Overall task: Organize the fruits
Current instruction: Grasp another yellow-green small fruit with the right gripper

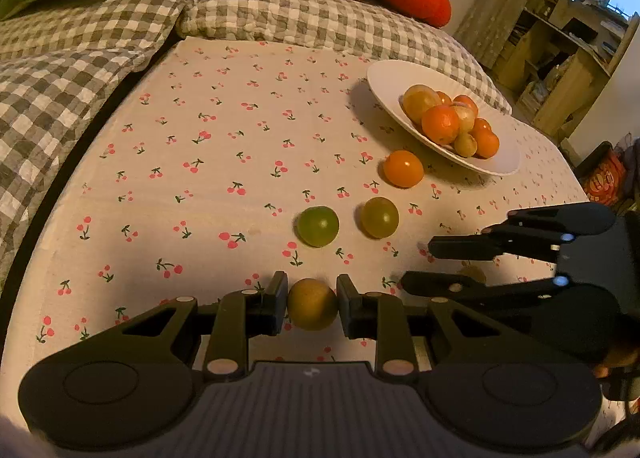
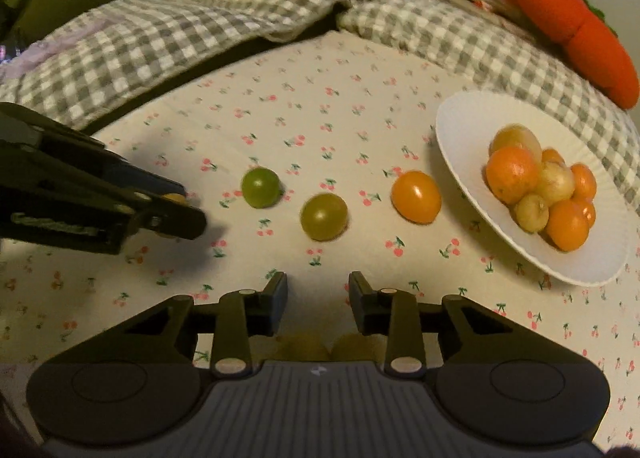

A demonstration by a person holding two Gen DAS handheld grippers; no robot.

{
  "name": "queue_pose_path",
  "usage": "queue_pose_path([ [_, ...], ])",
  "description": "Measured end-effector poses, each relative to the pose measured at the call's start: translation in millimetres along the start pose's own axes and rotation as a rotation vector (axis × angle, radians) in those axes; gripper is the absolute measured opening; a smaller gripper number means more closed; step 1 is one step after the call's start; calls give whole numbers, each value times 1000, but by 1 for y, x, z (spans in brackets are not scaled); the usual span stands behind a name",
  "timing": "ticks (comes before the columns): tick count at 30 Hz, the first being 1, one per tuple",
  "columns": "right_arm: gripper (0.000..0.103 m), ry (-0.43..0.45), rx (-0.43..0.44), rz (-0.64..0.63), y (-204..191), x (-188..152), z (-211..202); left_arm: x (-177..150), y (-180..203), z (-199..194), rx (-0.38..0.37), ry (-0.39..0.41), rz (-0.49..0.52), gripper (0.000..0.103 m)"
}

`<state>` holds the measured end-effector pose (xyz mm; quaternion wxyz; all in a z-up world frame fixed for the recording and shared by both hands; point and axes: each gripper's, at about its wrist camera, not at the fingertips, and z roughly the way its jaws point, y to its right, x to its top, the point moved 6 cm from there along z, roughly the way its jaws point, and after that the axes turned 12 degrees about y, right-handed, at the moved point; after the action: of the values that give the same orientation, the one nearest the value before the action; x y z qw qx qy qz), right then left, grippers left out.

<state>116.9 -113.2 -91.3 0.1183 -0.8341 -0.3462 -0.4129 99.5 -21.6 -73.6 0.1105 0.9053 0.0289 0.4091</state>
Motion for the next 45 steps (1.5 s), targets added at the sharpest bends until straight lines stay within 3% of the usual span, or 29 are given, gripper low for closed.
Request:
queue_pose_path([
  [5, 31, -44, 24, -59, -13, -8, 5, -1, 1, 0, 0, -1, -3, 10],
  [7, 17, -44, 23, -75, -17, -8, 7, -1, 1, 0, -1, -2, 0, 10],
  [11, 11, 7, 19, -51, -13, 4, -4, 0, -1, 0, 3, -1, -8, 10],
  [16, 13, 28, 2, 33, 10, 6, -13, 1, -1, -1, 3, 1, -15, 10],
  [17, 16, 21, 4, 34, 12, 4, -14, 1, -1, -1, 3, 0, -16, 10],
  [19, 32, 4, 8, 17, 12, 0, -17, 0, -1, -1, 3, -1, -19, 10],
  [22, 39, 4, 14, -19, 6, 0, -19, 0, 0, -1, 3, -3, -21, 11],
  [28, 39, -18, 38, -67, 14, -6, -33, 0, 0, -1, 2, -3, -29, 10],
  [32, 38, -35, 9, 50, 36, -9, -31, 1, 3, -2, -4, 3, -30, 11],
  [35, 37, -91, 29, 44, 29, -18, -17, -1, 6, -1, -8, -2, -24, 11],
  [38, 24, -141, 24, -2, 17, -24, -8, -2, 4, 0, -4, -10, -24, 11],
  [45, 22, -41, -28, 95, 39, -6, -24, 1, 1, -2, 0, -1, -30, 11],
])
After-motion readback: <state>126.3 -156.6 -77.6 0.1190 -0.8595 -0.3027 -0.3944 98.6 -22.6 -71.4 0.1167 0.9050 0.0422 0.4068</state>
